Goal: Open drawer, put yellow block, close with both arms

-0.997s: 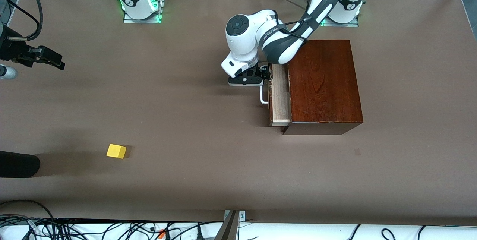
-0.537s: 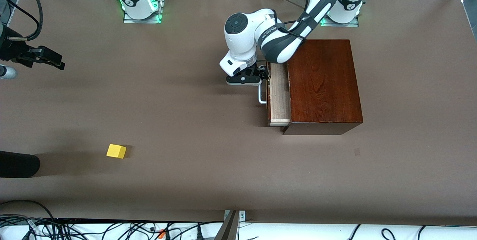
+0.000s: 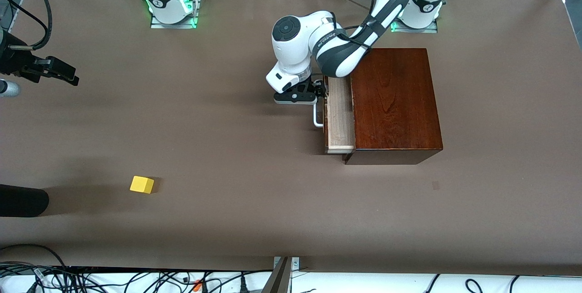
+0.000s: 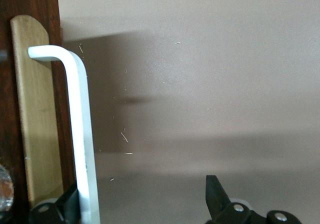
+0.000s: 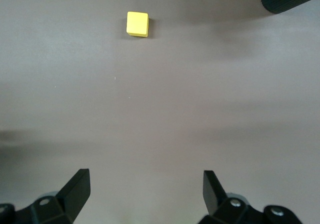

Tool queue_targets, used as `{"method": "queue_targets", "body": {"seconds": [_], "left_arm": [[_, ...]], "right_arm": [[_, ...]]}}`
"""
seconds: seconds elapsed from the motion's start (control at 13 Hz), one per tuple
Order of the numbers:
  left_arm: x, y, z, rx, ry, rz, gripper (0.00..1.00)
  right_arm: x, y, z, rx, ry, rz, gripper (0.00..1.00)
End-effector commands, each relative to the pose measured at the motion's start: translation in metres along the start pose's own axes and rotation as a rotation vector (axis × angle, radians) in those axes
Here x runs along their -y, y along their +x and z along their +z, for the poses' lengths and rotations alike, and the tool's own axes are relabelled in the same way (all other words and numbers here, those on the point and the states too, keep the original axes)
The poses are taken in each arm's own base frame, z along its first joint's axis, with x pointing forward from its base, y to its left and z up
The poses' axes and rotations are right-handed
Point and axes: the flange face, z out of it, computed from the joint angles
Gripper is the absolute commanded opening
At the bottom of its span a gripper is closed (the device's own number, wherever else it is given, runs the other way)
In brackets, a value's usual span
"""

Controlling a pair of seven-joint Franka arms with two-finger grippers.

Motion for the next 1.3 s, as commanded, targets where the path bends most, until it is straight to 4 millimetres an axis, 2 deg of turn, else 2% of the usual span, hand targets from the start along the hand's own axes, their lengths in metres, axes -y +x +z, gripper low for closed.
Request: {"method": "queue_targets", "body": {"seconds": [0.0, 0.23, 0.38, 0.54, 0.69, 0.92, 1.07, 1.23], "left_arm": [[-0.038, -0.003, 0.008, -0.022, -0.106, 0.021, 1.00], [-0.038, -0.002, 0.000, -0.035, -0.109, 0.022, 1.00], [-0.040, 0.001, -0.007, -0.041, -0.117, 0.017, 1.00], [-0.041, 0.000, -0.007, -0.043, -0.115, 0.023, 1.00], [-0.039, 0.003, -0.016, -0.052, -0.121, 0.018, 1.00], [-0.025, 0.009, -0.047, -0.045, -0.044, 0.013, 1.00], [-0.016, 0.010, -0.059, -0.011, 0.040, 0.021, 1.00], [-0.005, 0.016, -0.071, 0.018, 0.098, 0.035, 1.00]], "right_arm": [[0.001, 0.003, -0.001, -0.012, -0.005, -0.011, 1.00], [0.016, 0.014, 0.010, -0.008, -0.002, -0.027, 1.00], [0.024, 0.045, -0.001, -0.048, 0.001, -0.044, 1.00], [0.034, 0.071, -0.001, -0.021, -0.005, -0.053, 1.00], [0.038, 0.092, 0.003, -0.028, -0.003, -0.055, 1.00], [0.039, 0.118, 0.031, -0.024, -0.010, -0.060, 1.00], [0.036, 0.143, 0.069, -0.045, -0.010, -0.060, 1.00], [0.038, 0.156, 0.106, -0.015, -0.013, -0.044, 1.00]]}}
